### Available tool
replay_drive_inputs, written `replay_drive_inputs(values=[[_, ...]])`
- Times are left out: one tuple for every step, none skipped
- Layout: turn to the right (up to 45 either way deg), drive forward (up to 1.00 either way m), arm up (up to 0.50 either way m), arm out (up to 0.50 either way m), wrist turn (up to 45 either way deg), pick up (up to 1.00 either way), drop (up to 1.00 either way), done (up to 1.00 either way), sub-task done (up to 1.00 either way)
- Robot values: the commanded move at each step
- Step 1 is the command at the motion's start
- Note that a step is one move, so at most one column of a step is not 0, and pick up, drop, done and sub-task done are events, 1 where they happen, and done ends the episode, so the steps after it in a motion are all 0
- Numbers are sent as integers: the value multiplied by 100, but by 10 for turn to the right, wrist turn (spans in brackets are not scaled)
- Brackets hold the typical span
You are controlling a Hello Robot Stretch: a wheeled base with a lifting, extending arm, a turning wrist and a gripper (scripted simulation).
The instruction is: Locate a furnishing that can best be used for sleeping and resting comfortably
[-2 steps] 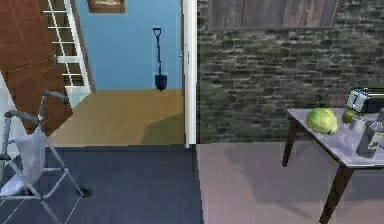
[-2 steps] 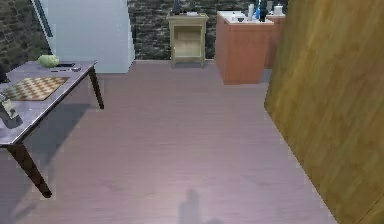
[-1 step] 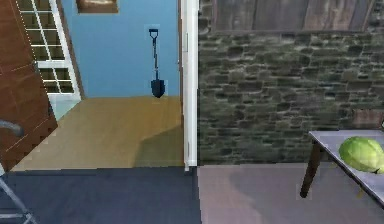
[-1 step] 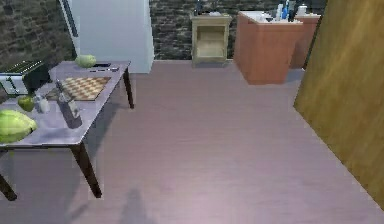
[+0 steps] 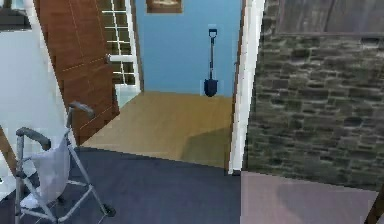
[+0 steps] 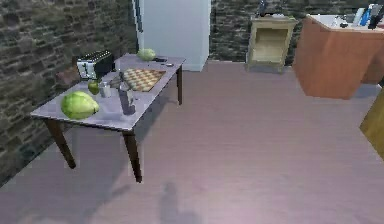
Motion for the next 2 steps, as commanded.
replay_drive_inputs(values=[[0, 100, 0, 0, 0, 0, 0, 0, 0], [-60, 0, 0, 0, 0, 0, 0, 0, 0]])
